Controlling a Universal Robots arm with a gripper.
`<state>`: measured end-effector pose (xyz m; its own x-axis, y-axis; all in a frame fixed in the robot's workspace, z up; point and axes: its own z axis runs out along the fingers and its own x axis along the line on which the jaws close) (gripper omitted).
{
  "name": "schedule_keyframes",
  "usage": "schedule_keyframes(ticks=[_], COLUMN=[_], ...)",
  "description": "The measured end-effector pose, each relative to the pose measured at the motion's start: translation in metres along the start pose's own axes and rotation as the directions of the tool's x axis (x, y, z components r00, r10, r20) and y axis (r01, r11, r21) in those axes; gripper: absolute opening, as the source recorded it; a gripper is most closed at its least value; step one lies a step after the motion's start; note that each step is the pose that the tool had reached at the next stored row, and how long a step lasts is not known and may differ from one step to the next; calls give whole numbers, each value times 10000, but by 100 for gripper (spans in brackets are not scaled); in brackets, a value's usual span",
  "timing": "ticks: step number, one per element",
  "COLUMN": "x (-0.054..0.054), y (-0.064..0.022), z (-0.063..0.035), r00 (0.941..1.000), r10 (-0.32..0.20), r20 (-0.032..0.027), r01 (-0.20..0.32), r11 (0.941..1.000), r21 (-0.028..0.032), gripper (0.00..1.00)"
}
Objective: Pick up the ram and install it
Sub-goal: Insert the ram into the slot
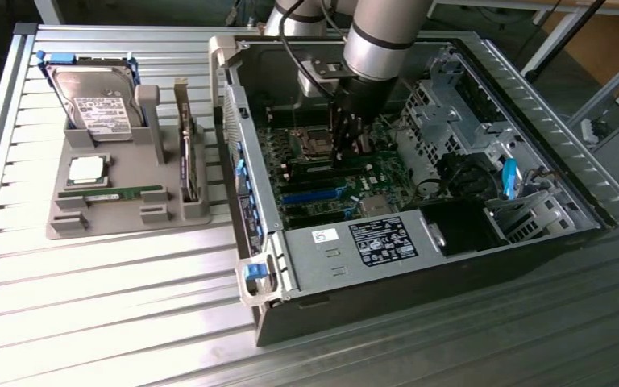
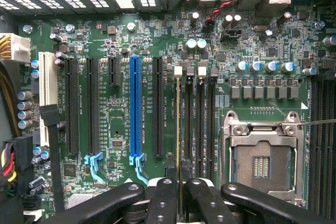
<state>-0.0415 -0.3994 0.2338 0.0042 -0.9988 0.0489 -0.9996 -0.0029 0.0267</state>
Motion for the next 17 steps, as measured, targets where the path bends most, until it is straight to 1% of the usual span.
schedule_keyframes(ticks=[10,13,15,17], x=[-7,-7,-6,-4], y=[-7,-7,-6,-5], z=[21,21,12,-34], r00=[10000,10000,10000,10000], r10=[0,0,0,1], r20=[2,1,-4,0], r01=[0,0,0,-1], r11=[10000,10000,10000,10000], r21=[2,1,-2,1], gripper=[13,31,31,31])
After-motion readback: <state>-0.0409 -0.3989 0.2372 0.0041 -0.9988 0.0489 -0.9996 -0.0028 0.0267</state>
